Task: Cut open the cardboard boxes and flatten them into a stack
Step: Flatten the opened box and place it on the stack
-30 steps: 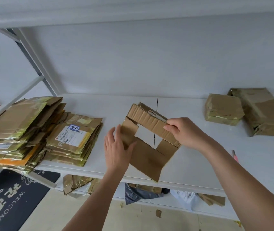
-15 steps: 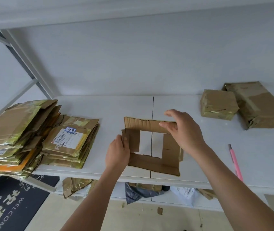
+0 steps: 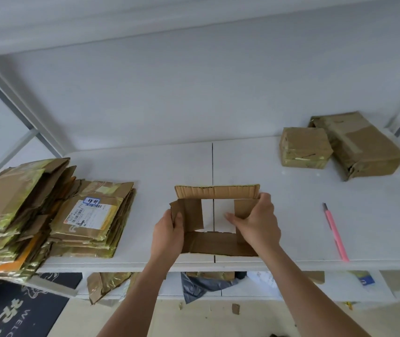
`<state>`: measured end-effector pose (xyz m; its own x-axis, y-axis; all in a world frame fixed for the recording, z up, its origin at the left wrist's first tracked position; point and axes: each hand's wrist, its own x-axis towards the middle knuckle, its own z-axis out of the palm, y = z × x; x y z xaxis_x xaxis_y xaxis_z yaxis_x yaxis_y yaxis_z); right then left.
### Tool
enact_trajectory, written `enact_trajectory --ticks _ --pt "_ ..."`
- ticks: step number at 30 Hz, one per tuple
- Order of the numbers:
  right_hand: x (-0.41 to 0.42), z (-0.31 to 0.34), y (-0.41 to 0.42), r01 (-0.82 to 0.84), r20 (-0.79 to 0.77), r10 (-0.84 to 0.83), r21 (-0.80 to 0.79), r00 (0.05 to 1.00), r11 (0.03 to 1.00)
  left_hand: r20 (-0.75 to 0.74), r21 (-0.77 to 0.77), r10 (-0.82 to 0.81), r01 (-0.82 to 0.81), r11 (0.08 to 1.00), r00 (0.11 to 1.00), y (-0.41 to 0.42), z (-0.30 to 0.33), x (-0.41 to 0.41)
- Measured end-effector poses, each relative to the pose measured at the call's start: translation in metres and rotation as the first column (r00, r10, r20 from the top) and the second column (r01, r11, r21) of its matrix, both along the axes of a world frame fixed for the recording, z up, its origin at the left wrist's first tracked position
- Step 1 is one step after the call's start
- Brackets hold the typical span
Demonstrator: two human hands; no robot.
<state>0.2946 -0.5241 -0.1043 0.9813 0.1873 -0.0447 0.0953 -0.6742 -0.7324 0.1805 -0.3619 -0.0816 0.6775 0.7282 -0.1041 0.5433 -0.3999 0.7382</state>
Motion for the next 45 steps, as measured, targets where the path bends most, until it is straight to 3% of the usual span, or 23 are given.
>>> enact_trajectory --ticks 3,5,7,9,11,13,15,17,19,21,23,25,27,31,34,36,39,42,45 --pt "0.007 -0.002 0.001 -0.005 0.038 0.007 -0.057 0.999 0.998 0.073 -0.210 0.028 -0.012 0.978 0.997 0.001 0.003 0.001" --pt "0.014 0.003 -0.005 -0.114 0.005 0.114 0.077 0.993 0.990 0.105 -0.440 0.087 -0.032 0.897 0.991 0.010 0.004 0.002" --pt "0.021 0.012 -0.018 -0.305 -0.067 0.322 0.191 0.944 0.933 0.154 -0.722 0.208 -0.034 0.691 0.966 0.023 0.007 -0.001" --pt "0.027 0.017 -0.032 -0.488 -0.151 0.519 0.199 0.841 0.850 0.174 -0.883 0.297 0.016 0.468 0.939 0.036 0.007 -0.009" --pt "0.033 0.011 -0.043 -0.614 -0.206 0.622 0.109 0.756 0.782 0.151 -0.943 0.330 0.034 0.332 0.932 0.044 0.003 -0.020" --pt "0.034 -0.002 -0.048 -0.686 -0.268 0.660 -0.002 0.702 0.728 0.105 -0.962 0.357 0.004 0.273 0.928 0.051 -0.010 -0.029" --pt "0.028 -0.020 -0.047 -0.754 -0.331 0.685 -0.159 0.649 0.637 0.018 -0.955 0.363 -0.092 0.284 0.932 0.055 -0.029 -0.035" --pt "0.022 -0.035 -0.044 -0.788 -0.415 0.671 -0.282 0.615 0.548 -0.106 -0.909 0.297 -0.214 0.358 0.949 0.053 -0.044 -0.035" --pt "0.020 -0.039 -0.038 -0.764 -0.455 0.627 -0.239 0.633 0.599 -0.193 -0.825 0.272 -0.306 0.476 0.943 0.048 -0.056 -0.030" --pt "0.019 -0.042 -0.031 -0.673 -0.355 0.588 -0.201 0.727 0.712 -0.240 -0.712 0.266 -0.356 0.606 0.934 0.045 -0.067 -0.022" --pt "0.017 -0.053 -0.024 -0.567 -0.215 0.525 -0.302 0.824 0.766 -0.282 -0.599 0.240 -0.366 0.712 0.929 0.044 -0.073 -0.014" --pt "0.006 -0.067 -0.020 -0.511 -0.162 0.500 -0.481 0.851 0.712 -0.301 -0.556 0.239 -0.374 0.742 0.923 0.043 -0.071 -0.010" --pt "-0.004 -0.080 -0.018 -0.467 -0.102 0.512 -0.588 0.853 0.661 -0.308 -0.560 0.251 -0.388 0.733 0.918 0.044 -0.068 -0.008" --pt "-0.001 -0.086 -0.015 -0.462 -0.096 0.528 -0.630 0.844 0.624 -0.325 -0.616 0.263 -0.414 0.671 0.909 0.050 -0.069 -0.003" --pt "0.008 -0.085 -0.016 -0.497 -0.148 0.544 -0.646 0.826 0.580 -0.295 -0.602 0.235 -0.371 0.707 0.926 0.052 -0.066 0.004" --pt "0.011 -0.079 -0.017 -0.516 -0.189 0.516 -0.591 0.836 0.620 -0.174 -0.623 0.241 -0.296 0.724 0.955 0.050 -0.059 0.004" --pt "0.009 -0.060 0.000 -0.364 -0.105 0.360 -0.482 0.927 0.797 0.004 -0.656 0.321 -0.240 0.715 0.947 0.054 -0.038 -0.007" --pt "0.001 -0.029 0.053 -0.274 0.092 0.309 -0.271 0.947 0.923 0.139 -0.779 0.553 -0.254 0.573 0.822 0.071 -0.017 -0.025" --pt "-0.013 0.001 0.121 -0.446 0.162 0.443 -0.020 0.882 0.895 0.188 -0.882 0.721 -0.207 0.422 0.667 0.092 0.000 -0.051"
